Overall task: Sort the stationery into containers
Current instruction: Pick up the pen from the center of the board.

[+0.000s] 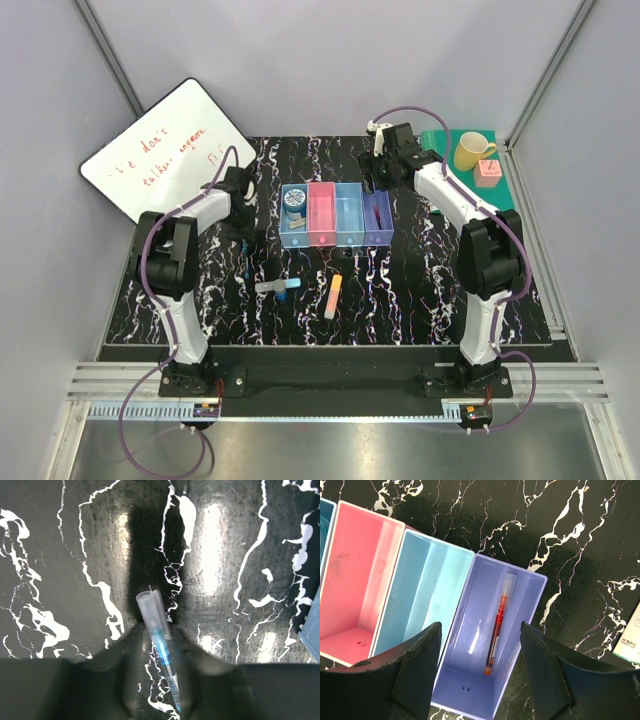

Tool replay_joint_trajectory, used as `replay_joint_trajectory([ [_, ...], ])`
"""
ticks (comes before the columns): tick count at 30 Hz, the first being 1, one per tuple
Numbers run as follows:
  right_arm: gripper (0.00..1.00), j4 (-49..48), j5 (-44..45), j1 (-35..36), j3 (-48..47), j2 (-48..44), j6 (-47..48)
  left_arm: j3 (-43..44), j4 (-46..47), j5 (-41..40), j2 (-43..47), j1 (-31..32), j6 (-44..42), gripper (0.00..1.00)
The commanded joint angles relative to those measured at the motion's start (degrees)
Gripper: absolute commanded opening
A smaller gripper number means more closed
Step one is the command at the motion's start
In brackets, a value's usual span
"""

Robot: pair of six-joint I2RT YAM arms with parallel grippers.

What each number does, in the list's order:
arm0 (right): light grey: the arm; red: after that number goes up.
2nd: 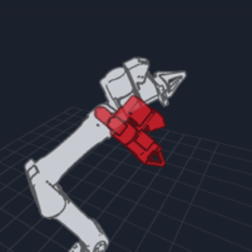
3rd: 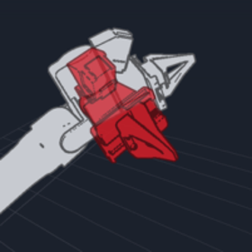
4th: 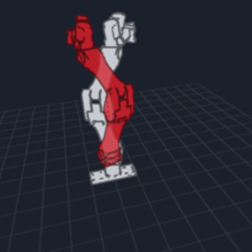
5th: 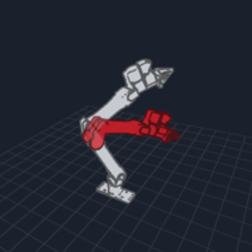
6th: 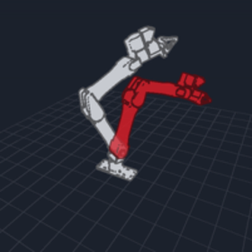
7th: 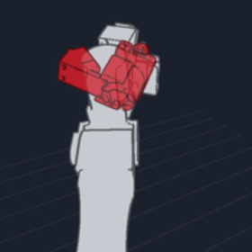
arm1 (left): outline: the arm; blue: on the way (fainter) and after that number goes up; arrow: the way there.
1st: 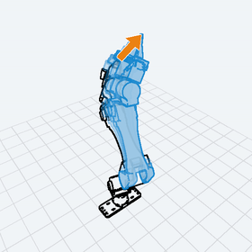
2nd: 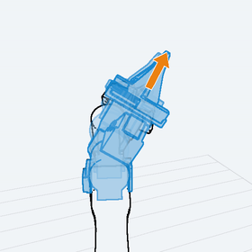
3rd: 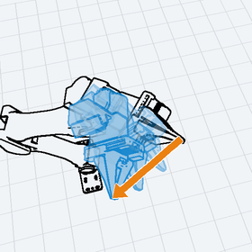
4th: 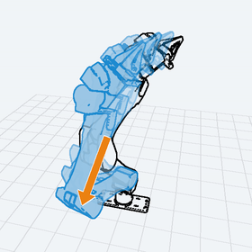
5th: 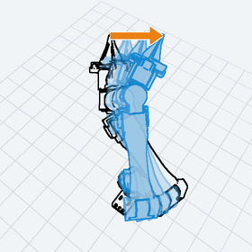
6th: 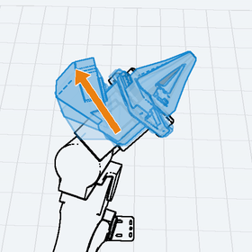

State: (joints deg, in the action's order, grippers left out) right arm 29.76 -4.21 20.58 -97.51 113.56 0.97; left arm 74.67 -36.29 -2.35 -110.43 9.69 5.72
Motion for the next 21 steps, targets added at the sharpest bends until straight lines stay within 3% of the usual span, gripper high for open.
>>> replay_joint_trajectory([
  [1, 0.72, -0.8, -0.2, 0.6, -2.9, -3.0, -0.4, 1.4, 0.6, -0.8, -1.8, -0.3, 0.1, 0.22],
  [7, 0.72, -0.7, 0.9, 0.5, -3.6, -3.3, 0.3, 1.2, 0.6, -0.1, -2.7, -0.3, 0.1, 0.0],
  [21, 0.75, -0.7, 2.7, 0.1, -3.0, -4.8, 2.5, 7.1, 0.0, 9.6, 8.7, -0.6, -2.6, 0.0],
])
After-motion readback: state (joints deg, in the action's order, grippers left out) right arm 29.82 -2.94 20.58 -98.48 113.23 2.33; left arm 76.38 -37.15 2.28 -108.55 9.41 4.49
